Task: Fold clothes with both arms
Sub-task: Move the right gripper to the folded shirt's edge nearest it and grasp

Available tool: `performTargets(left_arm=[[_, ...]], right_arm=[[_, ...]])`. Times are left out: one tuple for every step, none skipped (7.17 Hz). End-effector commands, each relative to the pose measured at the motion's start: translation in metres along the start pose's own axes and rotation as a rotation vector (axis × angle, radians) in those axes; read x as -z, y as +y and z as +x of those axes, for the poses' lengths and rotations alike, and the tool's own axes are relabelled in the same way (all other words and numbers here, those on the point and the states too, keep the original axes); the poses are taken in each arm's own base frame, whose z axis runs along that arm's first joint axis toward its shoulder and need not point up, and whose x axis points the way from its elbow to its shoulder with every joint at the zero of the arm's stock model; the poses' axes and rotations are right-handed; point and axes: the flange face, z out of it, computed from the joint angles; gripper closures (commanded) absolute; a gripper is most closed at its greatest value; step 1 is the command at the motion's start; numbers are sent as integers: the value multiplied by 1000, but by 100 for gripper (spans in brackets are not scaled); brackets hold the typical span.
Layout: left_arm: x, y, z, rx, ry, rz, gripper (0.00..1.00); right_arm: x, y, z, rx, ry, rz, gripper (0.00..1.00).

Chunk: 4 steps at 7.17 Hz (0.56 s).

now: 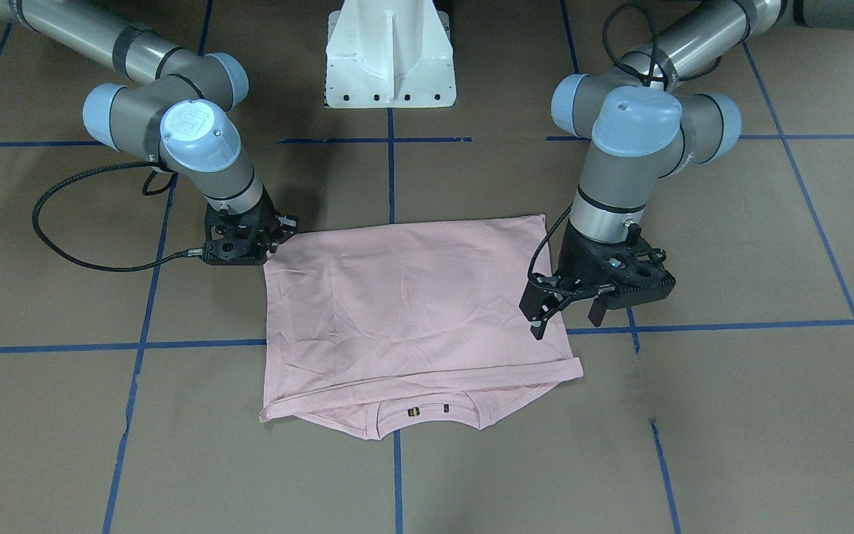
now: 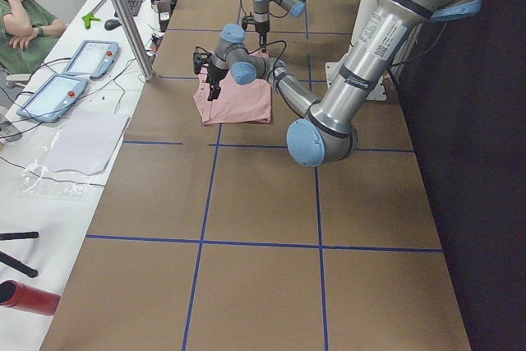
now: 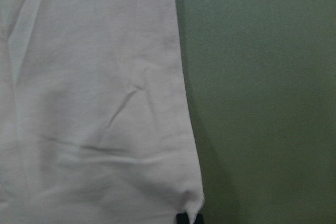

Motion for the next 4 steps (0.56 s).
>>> performTargets(left_arm=[[0, 0, 1, -2, 1, 1, 0], [1, 0, 2, -2, 3, 1, 0], [0, 0, 1, -1, 0, 0, 0], [1, 0, 1, -2, 3, 1, 0]], right_arm=[[20, 21, 28, 7, -16, 7, 100], [30, 60, 49, 34, -24, -14, 100], [38, 103, 72, 63, -20, -49, 100], [40, 150, 90, 98, -10, -105, 100]])
